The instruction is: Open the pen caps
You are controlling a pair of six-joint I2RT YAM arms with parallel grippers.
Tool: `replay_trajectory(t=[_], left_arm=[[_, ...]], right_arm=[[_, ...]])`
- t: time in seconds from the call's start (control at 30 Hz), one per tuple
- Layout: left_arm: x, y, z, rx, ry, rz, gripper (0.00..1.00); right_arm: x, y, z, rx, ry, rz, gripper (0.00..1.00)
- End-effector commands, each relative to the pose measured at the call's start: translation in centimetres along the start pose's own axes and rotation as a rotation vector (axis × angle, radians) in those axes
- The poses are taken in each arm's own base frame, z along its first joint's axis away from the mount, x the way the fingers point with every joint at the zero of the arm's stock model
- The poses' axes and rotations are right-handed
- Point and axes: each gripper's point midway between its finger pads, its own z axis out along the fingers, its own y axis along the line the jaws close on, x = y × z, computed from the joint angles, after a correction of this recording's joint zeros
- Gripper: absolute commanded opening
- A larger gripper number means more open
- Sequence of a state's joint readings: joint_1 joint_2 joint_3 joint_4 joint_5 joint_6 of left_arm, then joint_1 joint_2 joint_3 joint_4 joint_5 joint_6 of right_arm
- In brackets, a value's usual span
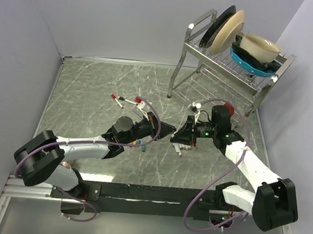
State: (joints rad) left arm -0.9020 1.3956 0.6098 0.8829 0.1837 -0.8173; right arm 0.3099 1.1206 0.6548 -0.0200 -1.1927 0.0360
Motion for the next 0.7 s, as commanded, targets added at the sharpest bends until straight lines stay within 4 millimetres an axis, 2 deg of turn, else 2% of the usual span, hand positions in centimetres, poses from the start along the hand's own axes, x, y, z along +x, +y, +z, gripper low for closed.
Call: replay_trajectory(t=[0.0,0.07,0.1,0.13,0.17,0.2,0.27,0.3,0.37,0.43,0.47,0.53,0.57,0.6,0.67], left_arm=[[-4.5,-0.5,-0.5,-0.058,-0.153,0.021,0.01],[-5.9,0.4,-1.2,-0.113,-0.191,0.029,0.01],[-8.1,0.7,-2.1,-0.16,-0.278,0.03,0.01],[-8.8,1.6,-2.8,-0.21,-0.309,0.029,0.01],[-9.9,2.7,-3.7,-0.262,-0.352,0.028,0.01],[-11.7,3.2,-5.1,-0.32,-0.434,0.024,0.01],[-13.0,5.1,-7.0,-0.403,-0.481,0.022,0.01],[-14.0,4.9,-8.0,-0.408,-0.515,0.018,0.01],[-14.4,7.0,-9.8,-0.467,-0.527,-0.001,0.01],[-14.8,7.4,-11.1,-0.482,-0.544,-0.007,0.01],[-14.2,8.8,-12.0,-0.525,-0.536,-0.023,0.01],[-13.8,9.4,-13.0,-0.548,-0.542,-0.029,0.01],[-12.4,11.0,-13.9,-0.605,-0.518,-0.056,0.01],[-12.1,11.5,-14.6,-0.635,-0.528,-0.079,0.01],[-10.4,13.7,-16.2,-0.727,-0.535,-0.141,0.01]], right_arm=[[-0.6,0.3,0.4,-0.017,0.003,-0.006,0.0],[-0.1,0.2,0.8,-0.02,0.019,0.023,0.0],[0.2,0.2,1.0,-0.021,0.029,0.033,0.0],[0.3,0.0,1.2,-0.016,0.036,0.035,0.0],[0.7,-0.1,1.3,-0.012,0.052,0.05,0.0],[1.0,0.0,1.7,-0.008,0.068,0.052,0.0],[1.6,-0.2,2.2,0.004,0.101,0.056,0.0],[1.7,-0.2,2.3,0.009,0.109,0.062,0.0],[2.0,-0.6,2.6,0.019,0.129,0.049,0.0],[2.0,-1.0,2.7,0.038,0.138,0.038,0.0],[2.1,-1.1,2.7,0.043,0.146,0.038,0.0],[2.0,-2.1,2.6,0.091,0.15,0.012,0.0],[2.2,-2.4,2.4,0.118,0.164,0.009,0.0],[2.2,-3.0,2.3,0.149,0.171,-0.008,0.0],[1.7,-5.6,1.4,0.311,0.18,-0.048,0.0]])
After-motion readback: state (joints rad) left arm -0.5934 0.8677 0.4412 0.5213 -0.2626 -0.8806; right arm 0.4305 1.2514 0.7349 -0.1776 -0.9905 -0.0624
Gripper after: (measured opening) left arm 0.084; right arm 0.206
